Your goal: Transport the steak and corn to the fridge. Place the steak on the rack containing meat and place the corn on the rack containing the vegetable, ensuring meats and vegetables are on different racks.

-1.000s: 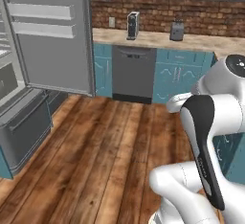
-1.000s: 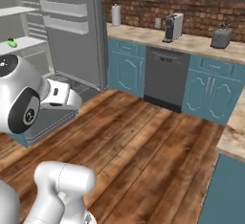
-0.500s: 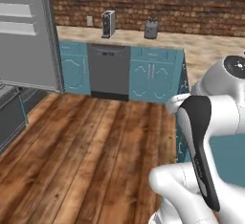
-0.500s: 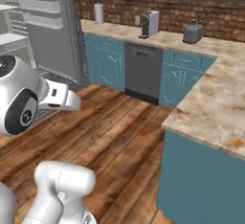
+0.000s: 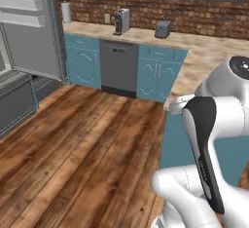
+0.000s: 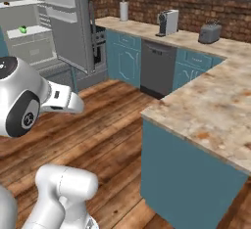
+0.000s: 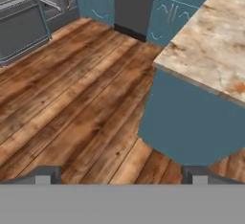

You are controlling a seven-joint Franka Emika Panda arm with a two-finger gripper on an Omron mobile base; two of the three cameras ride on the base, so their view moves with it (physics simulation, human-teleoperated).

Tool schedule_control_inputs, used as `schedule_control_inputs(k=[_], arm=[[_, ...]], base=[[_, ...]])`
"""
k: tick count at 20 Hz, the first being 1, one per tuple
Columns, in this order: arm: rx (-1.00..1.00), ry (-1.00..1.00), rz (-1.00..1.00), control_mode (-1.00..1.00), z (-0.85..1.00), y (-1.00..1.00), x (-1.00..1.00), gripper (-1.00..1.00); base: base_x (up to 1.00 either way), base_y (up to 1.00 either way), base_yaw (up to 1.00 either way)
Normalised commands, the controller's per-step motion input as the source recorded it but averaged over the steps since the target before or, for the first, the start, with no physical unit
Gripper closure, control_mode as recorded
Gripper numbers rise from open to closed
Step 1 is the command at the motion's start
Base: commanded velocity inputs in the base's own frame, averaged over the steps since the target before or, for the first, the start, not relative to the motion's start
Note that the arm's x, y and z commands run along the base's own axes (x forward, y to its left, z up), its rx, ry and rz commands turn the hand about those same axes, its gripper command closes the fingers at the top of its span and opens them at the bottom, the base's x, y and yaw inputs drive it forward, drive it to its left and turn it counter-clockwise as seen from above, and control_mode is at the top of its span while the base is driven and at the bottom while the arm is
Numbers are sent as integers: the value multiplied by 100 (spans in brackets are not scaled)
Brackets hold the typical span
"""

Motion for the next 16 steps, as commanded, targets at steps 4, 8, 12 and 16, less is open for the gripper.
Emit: schedule_control_inputs(k=[4, 8, 12, 16], arm=[[0, 0, 0, 100, 0, 0, 0, -100], [0, 0, 0, 100, 0, 0, 0, -100], [0, 0, 0, 100, 0, 0, 0, -100], [0, 0, 0, 100, 0, 0, 0, -100]], base=[[-64, -100, 43], [-76, -100, 36], [-85, -100, 33], [-96, -100, 27]])
